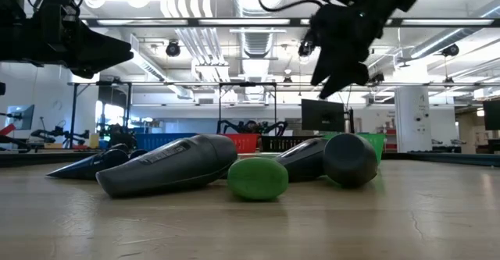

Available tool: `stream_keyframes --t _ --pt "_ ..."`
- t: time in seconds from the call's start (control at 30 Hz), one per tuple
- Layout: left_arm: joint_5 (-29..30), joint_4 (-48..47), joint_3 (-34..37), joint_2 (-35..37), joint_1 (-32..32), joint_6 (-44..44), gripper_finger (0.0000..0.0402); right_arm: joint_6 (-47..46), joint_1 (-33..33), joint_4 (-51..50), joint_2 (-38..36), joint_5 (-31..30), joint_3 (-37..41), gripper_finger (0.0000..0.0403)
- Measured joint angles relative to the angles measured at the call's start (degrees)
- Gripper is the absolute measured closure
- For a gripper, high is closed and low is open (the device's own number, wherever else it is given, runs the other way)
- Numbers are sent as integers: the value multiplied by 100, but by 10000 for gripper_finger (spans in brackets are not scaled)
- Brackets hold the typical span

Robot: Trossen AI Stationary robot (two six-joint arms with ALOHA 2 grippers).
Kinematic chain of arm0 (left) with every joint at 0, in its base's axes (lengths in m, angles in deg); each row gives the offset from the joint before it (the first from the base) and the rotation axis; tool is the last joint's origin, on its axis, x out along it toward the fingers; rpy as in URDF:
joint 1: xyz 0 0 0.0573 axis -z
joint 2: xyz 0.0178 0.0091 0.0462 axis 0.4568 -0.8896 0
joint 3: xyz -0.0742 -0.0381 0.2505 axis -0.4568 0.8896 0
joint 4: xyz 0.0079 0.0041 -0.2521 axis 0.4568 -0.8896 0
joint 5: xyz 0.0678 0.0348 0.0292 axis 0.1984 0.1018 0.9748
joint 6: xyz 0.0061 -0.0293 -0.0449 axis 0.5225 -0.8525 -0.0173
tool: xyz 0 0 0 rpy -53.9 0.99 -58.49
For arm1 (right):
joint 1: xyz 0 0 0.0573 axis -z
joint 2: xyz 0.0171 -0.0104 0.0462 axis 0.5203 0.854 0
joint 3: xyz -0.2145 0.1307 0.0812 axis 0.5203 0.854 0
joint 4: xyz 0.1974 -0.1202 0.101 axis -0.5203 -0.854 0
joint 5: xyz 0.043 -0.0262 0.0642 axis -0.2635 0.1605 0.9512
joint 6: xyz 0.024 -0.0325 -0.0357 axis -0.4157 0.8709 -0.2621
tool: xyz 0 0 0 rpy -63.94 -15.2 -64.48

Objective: Pick & Place Travel size toiletries
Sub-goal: Put the gray deodorant into the red bin

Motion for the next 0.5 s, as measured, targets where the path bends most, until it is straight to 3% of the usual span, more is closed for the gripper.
stream_keyframes --t 0.13,0.33,0.5 --pt "0 0 0 0 0 1 190 692 -389 -604 644 -5 -598 172" --pt "0 2 0 0 0 -1 190 2887 -1057 -1868 1363 -210 -1194 186" --pt "0 2 0 0 0 1 190 4240 -1516 -1995 1594 -156 -1309 185"
